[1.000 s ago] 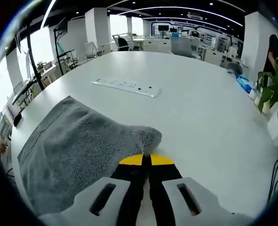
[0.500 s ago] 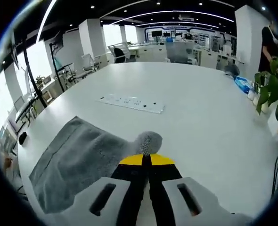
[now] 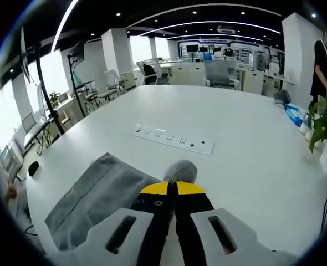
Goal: Fold the towel on the table until its edges align and the towel forms a compact rectangular stack.
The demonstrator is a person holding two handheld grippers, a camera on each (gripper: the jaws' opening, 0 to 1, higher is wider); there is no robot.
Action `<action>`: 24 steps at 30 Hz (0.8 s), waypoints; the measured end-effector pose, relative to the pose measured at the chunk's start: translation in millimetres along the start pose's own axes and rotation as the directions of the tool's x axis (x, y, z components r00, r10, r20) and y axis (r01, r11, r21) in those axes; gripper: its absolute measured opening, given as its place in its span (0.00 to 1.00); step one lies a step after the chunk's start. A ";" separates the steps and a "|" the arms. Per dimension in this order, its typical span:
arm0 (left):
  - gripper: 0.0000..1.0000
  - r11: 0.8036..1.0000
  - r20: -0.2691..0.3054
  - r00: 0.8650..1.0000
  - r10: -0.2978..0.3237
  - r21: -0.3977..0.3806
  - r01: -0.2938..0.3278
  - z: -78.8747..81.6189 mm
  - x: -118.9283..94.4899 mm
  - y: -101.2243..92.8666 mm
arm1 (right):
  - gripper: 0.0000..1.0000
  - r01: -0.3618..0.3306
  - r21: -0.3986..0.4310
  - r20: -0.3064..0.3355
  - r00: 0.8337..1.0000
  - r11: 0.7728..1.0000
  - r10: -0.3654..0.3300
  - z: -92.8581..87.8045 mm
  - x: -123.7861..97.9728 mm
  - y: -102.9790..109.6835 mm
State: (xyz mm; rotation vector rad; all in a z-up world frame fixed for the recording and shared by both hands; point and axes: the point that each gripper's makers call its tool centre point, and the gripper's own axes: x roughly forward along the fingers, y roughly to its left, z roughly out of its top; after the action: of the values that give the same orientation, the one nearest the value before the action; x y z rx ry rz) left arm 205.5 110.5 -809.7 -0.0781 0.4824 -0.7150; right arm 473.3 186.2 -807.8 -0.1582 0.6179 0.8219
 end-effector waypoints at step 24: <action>0.03 0.973 0.077 0.972 0.221 -0.088 -0.214 -8.6 -86.6 47.2 | 0.00 -0.086 -0.031 0.087 0.992 0.996 0.088 49.7 20.8 90.5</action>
State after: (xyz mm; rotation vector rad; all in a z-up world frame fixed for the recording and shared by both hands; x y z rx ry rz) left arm 174.1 203.0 -793.7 -0.1281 0.4287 -0.4749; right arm 440.8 279.1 -770.2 -0.1196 0.5338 0.9169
